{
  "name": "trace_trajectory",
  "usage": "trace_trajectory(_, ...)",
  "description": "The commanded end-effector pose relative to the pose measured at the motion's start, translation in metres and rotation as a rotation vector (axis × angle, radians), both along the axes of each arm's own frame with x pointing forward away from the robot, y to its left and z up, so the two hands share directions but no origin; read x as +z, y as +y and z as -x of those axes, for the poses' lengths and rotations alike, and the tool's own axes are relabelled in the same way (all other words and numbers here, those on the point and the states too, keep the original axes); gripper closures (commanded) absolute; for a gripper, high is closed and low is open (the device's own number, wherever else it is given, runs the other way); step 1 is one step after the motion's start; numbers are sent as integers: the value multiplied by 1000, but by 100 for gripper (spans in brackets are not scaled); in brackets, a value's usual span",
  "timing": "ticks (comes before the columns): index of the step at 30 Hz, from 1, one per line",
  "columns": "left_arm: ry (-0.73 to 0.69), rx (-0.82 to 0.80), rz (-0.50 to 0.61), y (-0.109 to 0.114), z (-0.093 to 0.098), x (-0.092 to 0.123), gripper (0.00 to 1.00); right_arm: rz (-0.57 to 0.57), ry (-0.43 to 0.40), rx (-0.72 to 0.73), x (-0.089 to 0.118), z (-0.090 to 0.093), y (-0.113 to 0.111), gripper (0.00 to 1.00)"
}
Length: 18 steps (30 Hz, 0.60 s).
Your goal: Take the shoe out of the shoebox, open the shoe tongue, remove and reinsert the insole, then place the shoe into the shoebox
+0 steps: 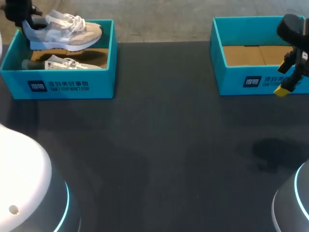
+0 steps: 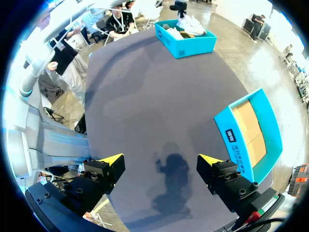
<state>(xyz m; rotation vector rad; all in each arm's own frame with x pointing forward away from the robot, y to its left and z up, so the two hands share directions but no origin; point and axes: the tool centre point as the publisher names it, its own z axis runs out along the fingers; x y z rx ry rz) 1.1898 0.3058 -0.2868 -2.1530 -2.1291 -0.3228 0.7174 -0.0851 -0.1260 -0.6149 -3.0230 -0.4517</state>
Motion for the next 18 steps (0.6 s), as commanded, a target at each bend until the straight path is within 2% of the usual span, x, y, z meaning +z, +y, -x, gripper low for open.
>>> trace_trajectory(1, 7, -3, -2, 0, -5, -8, 100, 3, 5, 0, 0, -2, 1, 0)
trace_trajectory(18, -2, -22, -26, -4, -5, -45, 100, 3, 5, 0, 0, -2, 1, 0)
